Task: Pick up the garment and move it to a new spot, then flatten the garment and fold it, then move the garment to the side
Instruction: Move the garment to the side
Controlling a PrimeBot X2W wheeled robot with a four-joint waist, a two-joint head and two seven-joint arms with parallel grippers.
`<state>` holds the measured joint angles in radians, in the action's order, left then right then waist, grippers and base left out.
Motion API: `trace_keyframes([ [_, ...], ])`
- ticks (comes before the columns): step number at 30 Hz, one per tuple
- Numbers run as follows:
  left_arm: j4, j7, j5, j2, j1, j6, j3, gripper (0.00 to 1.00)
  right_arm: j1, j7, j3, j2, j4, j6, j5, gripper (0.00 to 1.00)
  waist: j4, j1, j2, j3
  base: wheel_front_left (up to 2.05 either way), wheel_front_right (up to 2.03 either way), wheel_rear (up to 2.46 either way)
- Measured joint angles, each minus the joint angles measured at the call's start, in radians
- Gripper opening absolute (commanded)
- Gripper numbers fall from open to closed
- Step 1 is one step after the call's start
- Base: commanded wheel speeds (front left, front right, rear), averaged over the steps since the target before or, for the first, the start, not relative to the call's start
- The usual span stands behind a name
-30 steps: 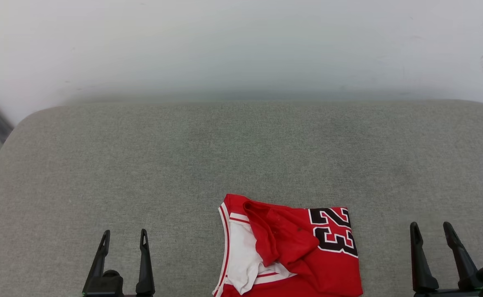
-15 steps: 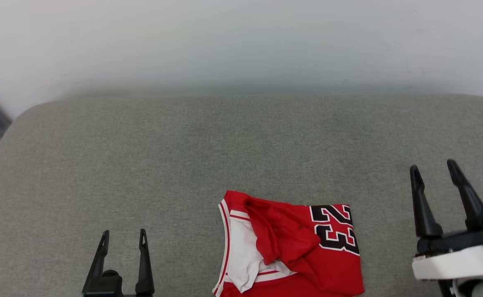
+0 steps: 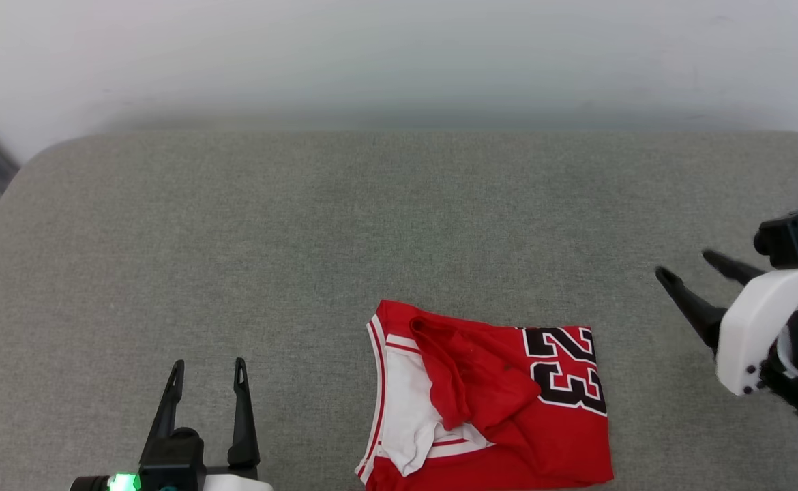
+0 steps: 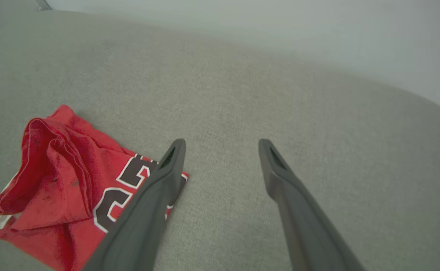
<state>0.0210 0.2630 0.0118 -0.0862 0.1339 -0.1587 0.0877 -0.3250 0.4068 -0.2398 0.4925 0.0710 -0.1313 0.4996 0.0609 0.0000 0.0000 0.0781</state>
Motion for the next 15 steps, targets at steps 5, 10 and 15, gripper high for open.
trace_keyframes([
  [5,0.000,0.000,0.000,0.003,-0.023,0.009,0.003,1.00,0.004,0.292,0.006,0.054,0.048,0.000,0.242,1.00,0.012,0.0000,0.0000,0.027,0.00,0.00,0.00],
  [10,0.001,0.000,0.001,0.007,-0.044,0.012,0.007,1.00,0.056,0.456,0.067,0.004,0.097,0.000,0.452,1.00,0.028,0.0000,0.0000,0.057,0.00,0.00,0.00],
  [15,0.003,0.000,0.002,0.011,-0.067,0.018,0.007,1.00,0.069,0.520,0.095,-0.056,0.127,0.000,0.522,1.00,0.043,0.0000,0.0000,0.095,0.00,0.00,0.00],
])
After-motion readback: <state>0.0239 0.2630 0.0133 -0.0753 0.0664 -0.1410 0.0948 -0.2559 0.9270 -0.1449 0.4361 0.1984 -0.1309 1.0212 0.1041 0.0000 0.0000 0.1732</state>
